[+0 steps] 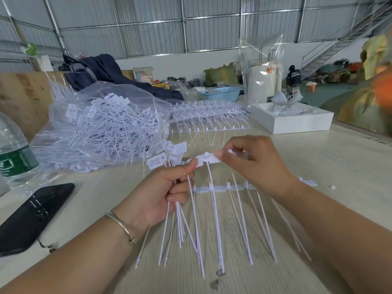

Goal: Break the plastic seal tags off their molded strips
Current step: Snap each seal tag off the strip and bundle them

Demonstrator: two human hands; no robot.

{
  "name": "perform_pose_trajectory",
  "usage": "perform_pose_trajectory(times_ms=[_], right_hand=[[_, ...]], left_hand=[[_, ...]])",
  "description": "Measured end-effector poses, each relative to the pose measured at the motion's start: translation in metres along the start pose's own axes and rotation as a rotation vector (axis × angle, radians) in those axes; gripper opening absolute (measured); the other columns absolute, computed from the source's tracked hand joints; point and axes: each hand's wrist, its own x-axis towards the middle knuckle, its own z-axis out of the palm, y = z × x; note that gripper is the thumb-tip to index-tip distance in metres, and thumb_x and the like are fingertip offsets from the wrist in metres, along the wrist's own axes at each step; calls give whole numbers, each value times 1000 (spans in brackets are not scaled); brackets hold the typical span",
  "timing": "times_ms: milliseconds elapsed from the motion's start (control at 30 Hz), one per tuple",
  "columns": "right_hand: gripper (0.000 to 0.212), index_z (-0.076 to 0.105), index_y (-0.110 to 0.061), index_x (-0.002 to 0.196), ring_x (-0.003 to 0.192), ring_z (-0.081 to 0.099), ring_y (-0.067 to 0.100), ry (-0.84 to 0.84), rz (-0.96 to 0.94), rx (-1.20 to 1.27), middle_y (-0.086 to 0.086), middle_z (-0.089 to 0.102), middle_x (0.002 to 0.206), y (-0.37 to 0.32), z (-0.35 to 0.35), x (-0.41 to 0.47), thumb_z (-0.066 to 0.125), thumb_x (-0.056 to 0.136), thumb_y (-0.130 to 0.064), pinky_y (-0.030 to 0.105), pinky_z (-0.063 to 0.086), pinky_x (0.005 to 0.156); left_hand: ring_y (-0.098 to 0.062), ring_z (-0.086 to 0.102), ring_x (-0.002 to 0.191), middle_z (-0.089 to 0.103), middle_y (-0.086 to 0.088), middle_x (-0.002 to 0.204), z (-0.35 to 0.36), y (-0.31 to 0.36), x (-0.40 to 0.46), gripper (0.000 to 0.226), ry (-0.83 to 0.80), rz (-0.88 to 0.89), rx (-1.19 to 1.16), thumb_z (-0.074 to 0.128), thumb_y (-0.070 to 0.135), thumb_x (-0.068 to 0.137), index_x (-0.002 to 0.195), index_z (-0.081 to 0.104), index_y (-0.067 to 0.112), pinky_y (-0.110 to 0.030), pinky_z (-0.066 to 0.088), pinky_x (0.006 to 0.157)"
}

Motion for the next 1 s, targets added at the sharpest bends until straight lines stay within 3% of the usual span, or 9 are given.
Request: perform_pose_trajectory(times_ms=[133, 233, 333, 433, 533, 633, 700, 867, 1000], right_hand=[[47, 52, 9, 71, 61, 32, 15, -96, 136, 335, 10, 34, 64, -2, -4, 0, 73, 82, -31, 26, 26, 58], [44, 49, 12, 70, 56, 30, 11, -94, 132, 429, 10, 34, 65, -5, -7, 0, 74, 81, -22, 17, 25, 51], [39, 51, 10, 69, 58, 32, 12, -120, 136, 443, 11, 36, 66, -5, -7, -1, 74, 81, -20, 16, 25, 52], [41, 55, 7, 70, 62, 32, 14, -178, 160, 444, 10, 37, 66, -3, -5, -1, 74, 79, -29, 17, 25, 54], [55, 57, 5, 75, 62, 32, 14, -216, 195, 421, 5, 37, 65, 0, -4, -1, 71, 68, -49, 16, 25, 53], [57, 60, 0, 75, 61, 33, 12, -231, 227, 418, 1, 37, 64, 5, -3, -2, 72, 64, -55, 14, 27, 53], [57, 61, -3, 76, 64, 35, 13, -253, 237, 430, 2, 39, 66, 6, -2, -2, 73, 64, -57, 20, 29, 60], [58, 62, -4, 77, 70, 34, 18, -306, 246, 488, 7, 39, 71, 5, 2, -3, 77, 63, -58, 32, 26, 72], [55, 60, 0, 76, 69, 36, 19, -357, 242, 542, 8, 42, 70, 2, 5, -4, 78, 66, -51, 32, 28, 70]], left_hand=[[-3, 18, 41, 29, 3, 64, 1, 1, -1, 21, 9, 30, 50, 68, 21, 77, 69, 49, 17, -13, 16, 30], [-3, 17, 41, 27, 3, 62, 1, 1, -1, 25, 88, 108, 191, 68, 25, 78, 70, 46, 18, -13, 17, 32], [-4, 16, 42, 18, 2, 67, 1, 1, -2, 25, 91, 151, 184, 70, 26, 75, 70, 46, 19, -13, 16, 33], [-3, 17, 42, 7, -2, 78, 0, 2, -2, 27, 32, 130, 75, 75, 21, 74, 72, 48, 18, -13, 14, 33], [-2, 19, 40, 6, 1, 75, -1, 3, -4, 24, -50, 100, 15, 78, 19, 69, 67, 54, 19, -13, 14, 33], [-1, 20, 39, 3, 1, 78, 0, 1, -4, 22, -99, 56, -26, 77, 20, 67, 71, 55, 18, -12, 16, 31], [-1, 19, 39, 2, 2, 79, -1, 0, -4, 22, -121, 34, -47, 77, 19, 67, 72, 56, 19, -12, 18, 30], [-2, 18, 41, 26, 7, 60, 0, 0, -5, 31, -241, -20, -80, 92, 21, 58, 67, 63, 19, -11, 21, 32], [0, 25, 40, 49, 6, 64, 2, -7, -4, 37, -265, -147, -105, 93, 29, 58, 75, 63, 15, -11, 17, 34]])
